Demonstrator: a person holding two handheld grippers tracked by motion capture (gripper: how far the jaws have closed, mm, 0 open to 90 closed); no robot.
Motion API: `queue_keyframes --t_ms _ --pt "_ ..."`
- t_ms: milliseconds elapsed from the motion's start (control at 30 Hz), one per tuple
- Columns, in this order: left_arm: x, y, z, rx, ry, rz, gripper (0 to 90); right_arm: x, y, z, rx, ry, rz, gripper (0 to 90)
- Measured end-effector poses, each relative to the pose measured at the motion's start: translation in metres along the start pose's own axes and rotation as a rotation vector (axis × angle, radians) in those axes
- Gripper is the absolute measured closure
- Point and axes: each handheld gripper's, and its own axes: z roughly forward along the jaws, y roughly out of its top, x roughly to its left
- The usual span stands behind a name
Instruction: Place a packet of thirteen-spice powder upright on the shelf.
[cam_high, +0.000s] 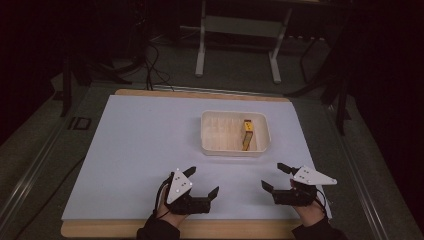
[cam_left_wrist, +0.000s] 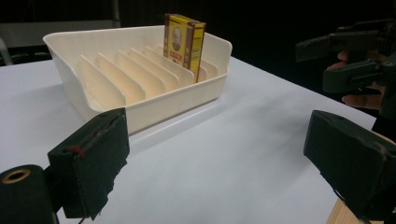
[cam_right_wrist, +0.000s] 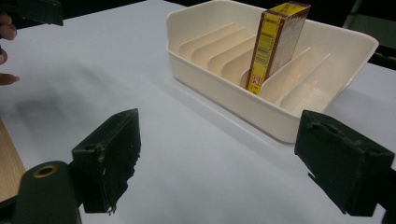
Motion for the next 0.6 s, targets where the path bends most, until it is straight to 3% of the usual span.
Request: queue_keyframes --t_ms 600 --pt "-0.0029 -0.0016 0.0006 0.007 0.003 0.019 7.8 -0.0001 -0.0022 0.0039 0.013 0.028 0.002 14.5"
